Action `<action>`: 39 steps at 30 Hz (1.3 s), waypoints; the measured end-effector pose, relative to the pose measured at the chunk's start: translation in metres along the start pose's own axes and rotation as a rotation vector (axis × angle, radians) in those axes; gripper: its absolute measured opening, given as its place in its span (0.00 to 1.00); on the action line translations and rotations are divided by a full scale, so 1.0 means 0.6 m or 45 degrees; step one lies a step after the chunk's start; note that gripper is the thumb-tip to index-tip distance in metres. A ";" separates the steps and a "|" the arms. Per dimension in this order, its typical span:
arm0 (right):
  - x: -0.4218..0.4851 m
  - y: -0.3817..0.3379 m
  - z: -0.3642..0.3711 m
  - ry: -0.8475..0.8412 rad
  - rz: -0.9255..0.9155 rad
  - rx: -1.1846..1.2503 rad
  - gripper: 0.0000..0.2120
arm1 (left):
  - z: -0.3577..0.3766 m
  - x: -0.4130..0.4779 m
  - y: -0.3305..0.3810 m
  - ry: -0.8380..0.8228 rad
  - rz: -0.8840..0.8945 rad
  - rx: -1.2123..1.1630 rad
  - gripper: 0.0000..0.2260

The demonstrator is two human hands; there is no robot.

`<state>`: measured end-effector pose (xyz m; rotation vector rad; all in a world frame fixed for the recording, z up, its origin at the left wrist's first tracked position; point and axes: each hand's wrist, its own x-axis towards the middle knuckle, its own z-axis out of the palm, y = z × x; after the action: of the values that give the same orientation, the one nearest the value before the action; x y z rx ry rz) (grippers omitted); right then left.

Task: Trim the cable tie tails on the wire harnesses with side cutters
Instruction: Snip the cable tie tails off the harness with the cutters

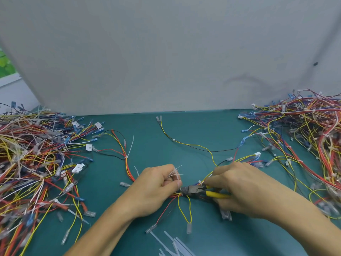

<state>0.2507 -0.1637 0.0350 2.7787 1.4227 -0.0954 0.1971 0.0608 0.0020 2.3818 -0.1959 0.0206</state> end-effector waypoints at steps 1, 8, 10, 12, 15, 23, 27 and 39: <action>0.000 -0.001 0.000 0.000 -0.001 0.004 0.09 | 0.000 -0.001 0.001 0.000 0.000 -0.009 0.09; -0.001 -0.008 0.004 0.025 0.025 0.004 0.10 | 0.003 0.000 0.006 0.080 -0.010 -0.057 0.12; -0.001 -0.008 0.005 0.040 0.043 0.017 0.10 | 0.003 -0.003 0.009 0.134 -0.029 -0.086 0.13; -0.001 -0.007 0.005 0.062 0.067 0.057 0.11 | -0.001 -0.005 0.016 0.174 -0.061 -0.120 0.13; -0.001 -0.009 0.004 0.138 0.100 0.105 0.14 | -0.030 -0.008 0.042 0.195 -0.058 -0.374 0.12; 0.001 -0.050 -0.021 0.277 0.178 0.215 0.15 | -0.164 -0.036 0.035 0.381 -0.075 -0.980 0.10; 0.021 -0.087 -0.028 0.212 0.192 0.200 0.16 | -0.167 -0.038 -0.031 0.225 -0.167 -0.453 0.09; 0.044 -0.106 -0.010 0.044 0.249 0.144 0.14 | -0.095 -0.015 -0.071 -0.079 -0.203 -0.200 0.06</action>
<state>0.2147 -0.1051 0.0402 3.0083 1.1784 -0.1290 0.1968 0.1316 0.0141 2.2362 -0.0346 -0.1391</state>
